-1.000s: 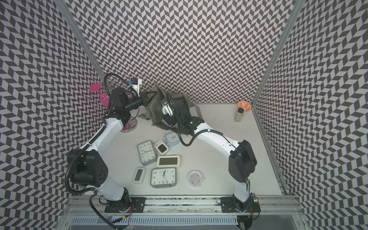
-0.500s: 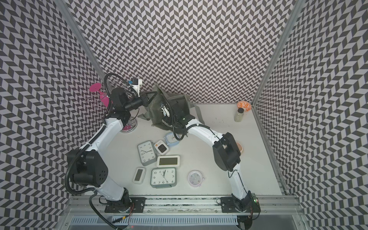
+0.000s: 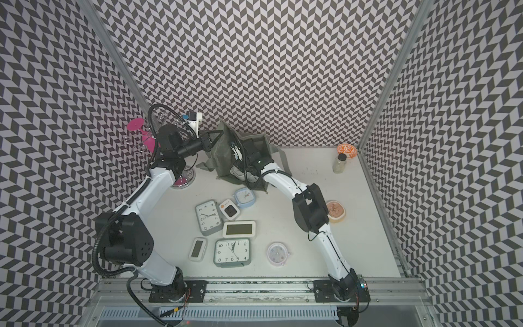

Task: Put the alarm clock into the canvas bag
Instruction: Place the alarm at the canvas bag.

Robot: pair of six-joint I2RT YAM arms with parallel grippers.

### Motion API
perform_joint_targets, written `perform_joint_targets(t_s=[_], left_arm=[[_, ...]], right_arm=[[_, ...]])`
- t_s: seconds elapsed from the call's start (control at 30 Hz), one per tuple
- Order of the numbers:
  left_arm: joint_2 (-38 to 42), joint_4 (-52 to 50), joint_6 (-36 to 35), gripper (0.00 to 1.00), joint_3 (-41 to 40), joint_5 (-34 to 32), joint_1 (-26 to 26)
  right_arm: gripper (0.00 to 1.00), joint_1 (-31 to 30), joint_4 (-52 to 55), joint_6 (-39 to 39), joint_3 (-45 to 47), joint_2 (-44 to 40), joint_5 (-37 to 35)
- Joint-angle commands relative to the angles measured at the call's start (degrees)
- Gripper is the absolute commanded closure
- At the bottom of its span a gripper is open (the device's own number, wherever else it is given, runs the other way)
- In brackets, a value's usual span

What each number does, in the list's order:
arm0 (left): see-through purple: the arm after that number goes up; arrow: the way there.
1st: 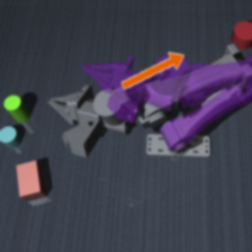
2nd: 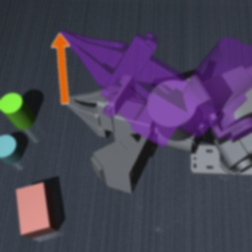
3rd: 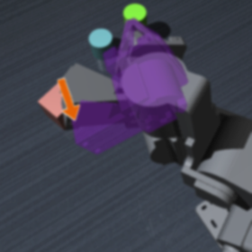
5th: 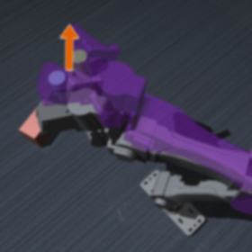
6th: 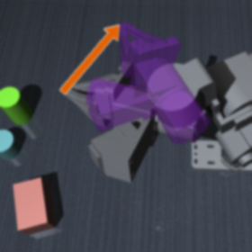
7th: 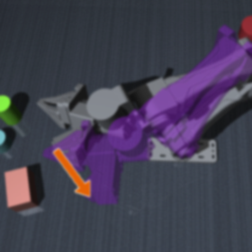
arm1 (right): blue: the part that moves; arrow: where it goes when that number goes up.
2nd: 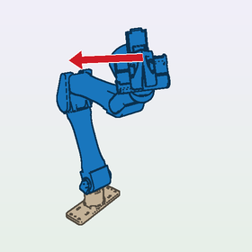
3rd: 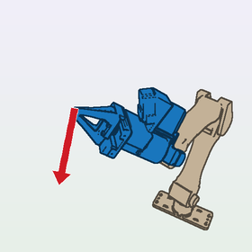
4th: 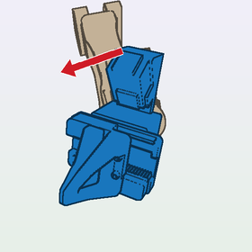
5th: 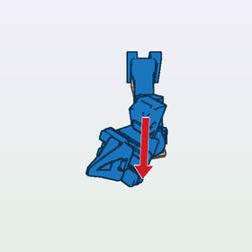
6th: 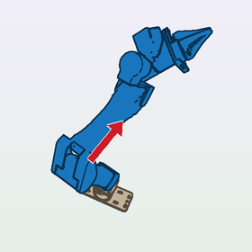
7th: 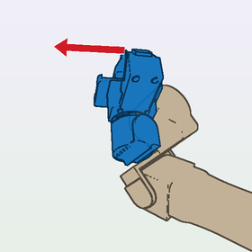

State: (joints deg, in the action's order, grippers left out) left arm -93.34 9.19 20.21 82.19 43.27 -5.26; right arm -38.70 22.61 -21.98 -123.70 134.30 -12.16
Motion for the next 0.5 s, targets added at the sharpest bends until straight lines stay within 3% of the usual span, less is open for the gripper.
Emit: perform_joint_targets(t_s=[0.0, 0.47], left_arm=[[2.5, 5.3, -0.5, 1.00, 2.2, 1.1, 0.0], [1.8, 5.8, 0.1, 1.00, 1.6, 0.3, 0.4]], right_arm=[[0.01, 0.0, 0.8, 1.4, 0.2, -2.2, 1.8], [0.01, -3.1, -2.3, 5.2, 20.2, -24.7, 9.2]])
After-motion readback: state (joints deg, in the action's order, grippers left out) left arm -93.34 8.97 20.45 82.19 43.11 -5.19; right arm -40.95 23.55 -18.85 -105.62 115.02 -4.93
